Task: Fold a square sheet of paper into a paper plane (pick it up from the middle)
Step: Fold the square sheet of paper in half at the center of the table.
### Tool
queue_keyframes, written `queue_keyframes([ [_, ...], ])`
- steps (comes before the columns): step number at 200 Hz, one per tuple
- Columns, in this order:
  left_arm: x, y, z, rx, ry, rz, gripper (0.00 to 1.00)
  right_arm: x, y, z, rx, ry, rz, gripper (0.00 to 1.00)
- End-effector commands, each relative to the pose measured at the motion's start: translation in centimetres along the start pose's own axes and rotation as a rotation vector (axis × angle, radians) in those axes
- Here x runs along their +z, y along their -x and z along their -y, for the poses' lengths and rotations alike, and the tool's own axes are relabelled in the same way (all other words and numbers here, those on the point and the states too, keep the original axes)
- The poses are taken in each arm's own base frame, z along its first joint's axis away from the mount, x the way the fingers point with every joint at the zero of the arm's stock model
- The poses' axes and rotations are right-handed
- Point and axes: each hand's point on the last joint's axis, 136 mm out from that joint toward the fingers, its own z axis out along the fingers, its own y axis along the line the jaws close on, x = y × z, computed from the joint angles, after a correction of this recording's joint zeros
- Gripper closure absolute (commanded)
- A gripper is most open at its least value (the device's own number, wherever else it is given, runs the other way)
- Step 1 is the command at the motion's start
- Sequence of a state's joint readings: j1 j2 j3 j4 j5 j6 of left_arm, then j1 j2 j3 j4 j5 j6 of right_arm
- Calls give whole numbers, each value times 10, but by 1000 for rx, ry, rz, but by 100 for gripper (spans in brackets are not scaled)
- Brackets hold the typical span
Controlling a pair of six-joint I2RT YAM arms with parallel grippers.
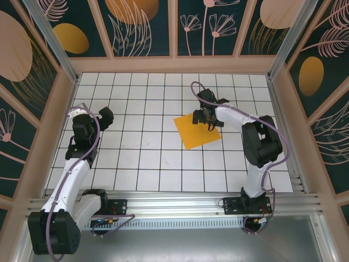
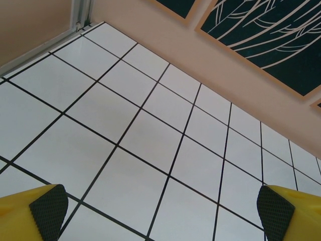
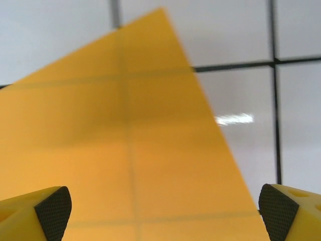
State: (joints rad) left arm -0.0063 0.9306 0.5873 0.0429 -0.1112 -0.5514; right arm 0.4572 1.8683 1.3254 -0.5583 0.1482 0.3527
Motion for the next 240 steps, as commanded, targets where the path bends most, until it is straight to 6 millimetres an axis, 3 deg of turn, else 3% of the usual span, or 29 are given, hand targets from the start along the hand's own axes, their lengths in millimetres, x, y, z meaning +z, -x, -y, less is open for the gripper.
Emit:
queue_keyframes([
  [1,0,4,3,3,-10,-3,1,-1,-20,-15,-197,74,-125,1],
  [38,2,2,2,5,-5,-12,1,15,-39,-37,-280,124,-226,1],
  [72,3,0,1,8,0,-20,1,30,-46,-41,-323,108,-266,3],
  [167,5,-3,1,9,1,-34,1,42,-30,-35,-313,54,-242,1],
  [194,7,-5,0,14,5,-46,1,52,-37,-28,-309,26,-268,1],
  [240,7,-5,-1,15,11,-47,1,72,-69,-14,-301,4,-355,7],
])
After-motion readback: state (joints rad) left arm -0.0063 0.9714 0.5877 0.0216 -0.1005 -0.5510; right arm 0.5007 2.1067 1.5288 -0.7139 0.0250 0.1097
